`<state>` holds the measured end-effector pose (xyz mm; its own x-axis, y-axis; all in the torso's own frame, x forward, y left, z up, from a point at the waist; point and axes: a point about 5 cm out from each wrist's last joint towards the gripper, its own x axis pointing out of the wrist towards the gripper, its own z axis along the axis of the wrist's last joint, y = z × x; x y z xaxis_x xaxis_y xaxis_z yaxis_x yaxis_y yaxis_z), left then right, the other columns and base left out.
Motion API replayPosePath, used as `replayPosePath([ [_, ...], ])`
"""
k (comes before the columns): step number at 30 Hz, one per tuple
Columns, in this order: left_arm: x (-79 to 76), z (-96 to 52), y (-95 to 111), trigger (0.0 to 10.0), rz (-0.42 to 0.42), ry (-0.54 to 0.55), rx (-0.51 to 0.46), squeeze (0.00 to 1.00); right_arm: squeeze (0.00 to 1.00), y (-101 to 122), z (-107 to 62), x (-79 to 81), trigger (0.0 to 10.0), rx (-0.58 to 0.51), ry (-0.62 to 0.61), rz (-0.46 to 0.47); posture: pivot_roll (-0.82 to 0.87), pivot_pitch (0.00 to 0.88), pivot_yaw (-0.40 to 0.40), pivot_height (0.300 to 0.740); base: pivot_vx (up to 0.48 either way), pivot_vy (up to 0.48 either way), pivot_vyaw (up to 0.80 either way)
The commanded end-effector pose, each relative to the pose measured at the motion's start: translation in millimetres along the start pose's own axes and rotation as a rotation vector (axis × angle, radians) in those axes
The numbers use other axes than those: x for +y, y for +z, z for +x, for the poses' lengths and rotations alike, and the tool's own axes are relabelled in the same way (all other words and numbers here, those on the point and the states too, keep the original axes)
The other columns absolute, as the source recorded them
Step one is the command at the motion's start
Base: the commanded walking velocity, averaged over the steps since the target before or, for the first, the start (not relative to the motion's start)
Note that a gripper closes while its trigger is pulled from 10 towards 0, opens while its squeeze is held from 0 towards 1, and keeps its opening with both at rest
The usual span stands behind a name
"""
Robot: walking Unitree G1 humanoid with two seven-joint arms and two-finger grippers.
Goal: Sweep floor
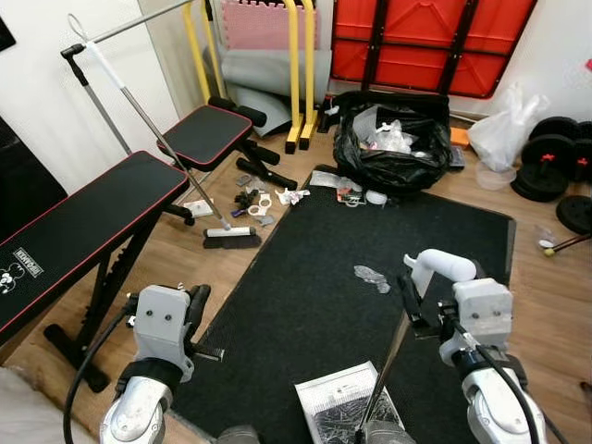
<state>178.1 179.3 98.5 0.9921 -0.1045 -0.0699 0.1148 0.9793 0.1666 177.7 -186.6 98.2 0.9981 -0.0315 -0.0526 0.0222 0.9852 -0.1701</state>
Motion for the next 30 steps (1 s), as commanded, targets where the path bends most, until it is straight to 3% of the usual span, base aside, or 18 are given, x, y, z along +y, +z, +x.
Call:
replayPosePath([
  [1,1.1,100.1,62.3,10.0,-0.081,-0.06,-0.086,0.0,0.0,49.8,168.8,-65.8,10.0,-0.133,0.095,-0.093,-0.1,0.239,-0.151,0.74,0.0,0.0,0.0],
  [5,1.5,93.3,60.4,10.0,-0.078,-0.055,-0.096,0.0,0.0,48.0,156.3,-61.7,10.0,-0.109,0.079,-0.107,-0.1,0.239,-0.151,0.74,0.0,0.0,0.0],
  [10,4.0,90.0,57.6,10.0,-0.075,-0.043,-0.093,0.0,0.0,37.3,142.6,-61.1,10.0,-0.064,0.075,-0.05,-0.1,0.24,-0.153,0.74,0.0,0.0,0.0],
  [15,5.9,90.3,55.9,10.0,-0.072,-0.035,-0.087,0.0,0.0,16.3,126.9,-53.2,10.0,0.024,0.222,-0.036,-0.11,0.244,-0.152,0.74,0.0,0.0,0.0],
  [24,11.5,92.9,51.4,10.0,-0.063,-0.009,-0.071,0.0,0.0,-14.3,117.1,-57.7,10.0,0.154,0.239,-0.056,-0.11,0.241,-0.152,0.74,0.0,0.0,0.0],
  [30,16.1,94.0,49.9,10.0,-0.06,0.01,-0.067,0.0,0.0,-17.2,117.8,-54.5,10.0,0.147,0.259,-0.016,-0.11,0.223,-0.156,0.74,0.0,0.0,0.0],
])
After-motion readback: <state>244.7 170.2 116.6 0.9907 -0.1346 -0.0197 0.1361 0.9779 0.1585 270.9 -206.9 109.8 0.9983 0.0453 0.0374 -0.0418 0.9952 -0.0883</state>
